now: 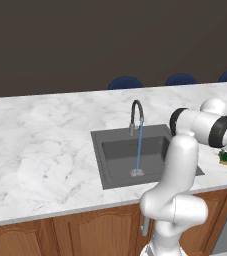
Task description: Soak the sponge with water for a few seconds and then drop it inside the sink.
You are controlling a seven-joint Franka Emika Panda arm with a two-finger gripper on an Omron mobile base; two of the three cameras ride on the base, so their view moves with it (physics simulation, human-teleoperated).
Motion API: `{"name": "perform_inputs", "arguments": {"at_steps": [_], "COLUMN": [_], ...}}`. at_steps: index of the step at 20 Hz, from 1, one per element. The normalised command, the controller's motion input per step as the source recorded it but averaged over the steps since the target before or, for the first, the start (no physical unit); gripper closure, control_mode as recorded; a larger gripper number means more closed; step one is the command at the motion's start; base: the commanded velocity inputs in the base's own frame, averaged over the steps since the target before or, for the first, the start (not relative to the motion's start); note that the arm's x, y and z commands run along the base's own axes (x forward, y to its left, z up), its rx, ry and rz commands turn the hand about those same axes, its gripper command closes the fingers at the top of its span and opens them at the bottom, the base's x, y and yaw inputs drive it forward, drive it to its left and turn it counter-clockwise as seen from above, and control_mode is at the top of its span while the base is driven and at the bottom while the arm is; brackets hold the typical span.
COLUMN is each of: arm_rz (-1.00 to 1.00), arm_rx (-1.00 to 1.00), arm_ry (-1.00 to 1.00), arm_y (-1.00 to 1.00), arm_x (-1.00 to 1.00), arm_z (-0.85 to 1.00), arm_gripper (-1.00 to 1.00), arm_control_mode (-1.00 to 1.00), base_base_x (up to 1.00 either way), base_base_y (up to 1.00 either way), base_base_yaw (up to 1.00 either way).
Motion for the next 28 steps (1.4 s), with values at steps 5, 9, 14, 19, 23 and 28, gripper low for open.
{"name": "perform_inputs", "arguments": {"at_steps": [5, 9, 14, 19, 23, 28], "arm_rz": [0.00, 0.00, 0.00, 0.00, 0.00, 0.00], "arm_rx": [0.00, 0.00, 0.00, 0.00, 0.00, 0.00], "arm_ry": [0.00, 0.00, 0.00, 0.00, 0.00, 0.00], "arm_y": [0.00, 0.00, 0.02, 0.01, 0.02, 0.06], "arm_x": [0.00, 0.04, 0.07, 0.03, 0.00, 0.03], "arm_z": [-0.02, 0.00, 0.00, 0.00, -0.02, -0.08], "arm_gripper": [-1.00, -1.00, -1.00, -1.00, -1.00, -1.00], "arm_control_mode": [-1.00, -1.00, -1.00, -1.00, -1.00, -1.00], "base_base_x": [0.00, 0.00, 0.00, 0.00, 0.00, 0.00], "base_base_y": [0.00, 0.00, 0.00, 0.00, 0.00, 0.00], "base_base_yaw": [0.00, 0.00, 0.00, 0.00, 0.00, 0.00]}}
